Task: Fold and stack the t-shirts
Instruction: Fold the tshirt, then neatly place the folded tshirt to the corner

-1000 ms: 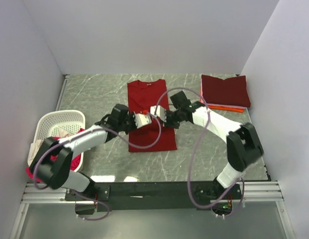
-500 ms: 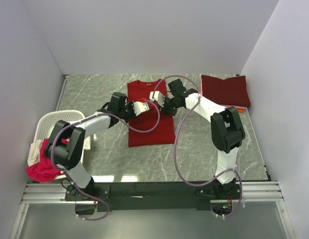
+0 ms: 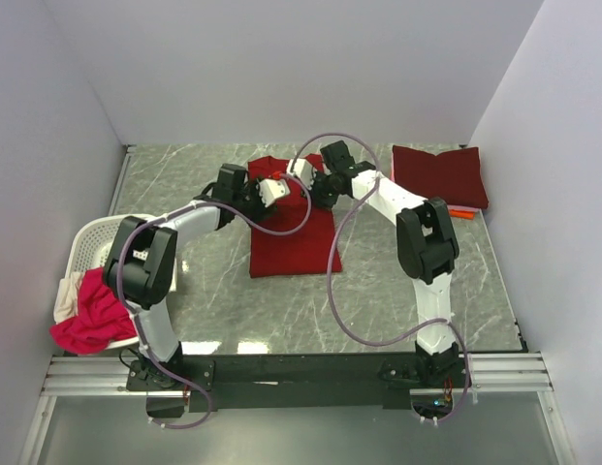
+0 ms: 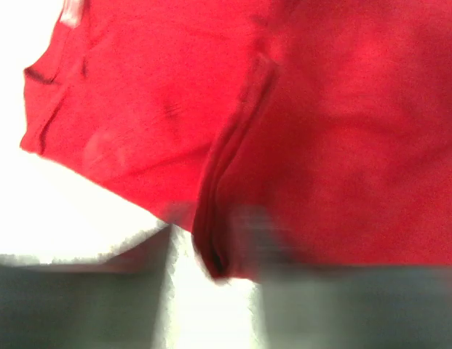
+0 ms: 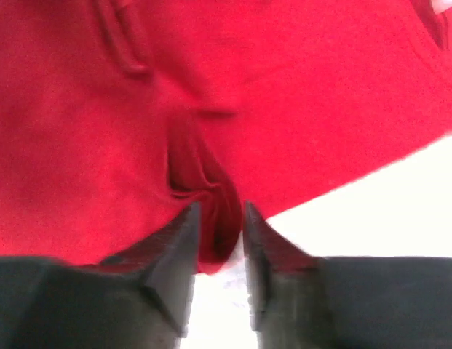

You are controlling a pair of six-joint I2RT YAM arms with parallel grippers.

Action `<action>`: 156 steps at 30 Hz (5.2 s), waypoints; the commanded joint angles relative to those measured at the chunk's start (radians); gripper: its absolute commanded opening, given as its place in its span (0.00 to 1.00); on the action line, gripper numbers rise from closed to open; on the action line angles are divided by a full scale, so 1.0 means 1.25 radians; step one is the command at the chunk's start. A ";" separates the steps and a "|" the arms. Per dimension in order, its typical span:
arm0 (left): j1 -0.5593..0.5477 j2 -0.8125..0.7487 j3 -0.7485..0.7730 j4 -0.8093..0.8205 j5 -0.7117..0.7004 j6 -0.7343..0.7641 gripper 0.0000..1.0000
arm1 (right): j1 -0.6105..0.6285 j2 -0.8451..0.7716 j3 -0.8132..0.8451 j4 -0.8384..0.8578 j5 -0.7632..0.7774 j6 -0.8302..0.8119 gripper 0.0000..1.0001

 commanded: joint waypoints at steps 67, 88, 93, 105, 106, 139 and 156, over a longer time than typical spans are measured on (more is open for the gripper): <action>-0.344 -0.603 -0.443 -0.219 -0.017 -0.066 0.00 | 0.160 -0.640 -0.626 -0.154 -0.084 -0.233 0.00; 0.049 0.022 0.128 -0.068 0.056 0.005 0.00 | -0.016 -0.019 0.123 -0.027 0.106 -0.041 0.00; 0.058 0.129 0.221 -0.064 0.007 -0.030 0.00 | -0.022 0.035 0.146 0.044 0.134 -0.014 0.00; 0.061 0.240 0.366 -0.031 -0.183 -0.272 0.48 | -0.022 0.095 0.160 0.238 0.283 0.121 0.62; 0.061 0.246 0.397 -0.051 -0.247 -0.332 0.72 | -0.022 0.094 0.155 0.269 0.319 0.151 0.84; 0.058 0.299 0.320 -0.165 0.166 -0.859 0.36 | -0.126 0.235 0.273 -0.034 -0.002 0.943 0.79; 0.044 0.309 0.327 -0.188 0.169 -0.843 0.37 | -0.118 0.240 0.355 -0.119 0.050 0.841 0.58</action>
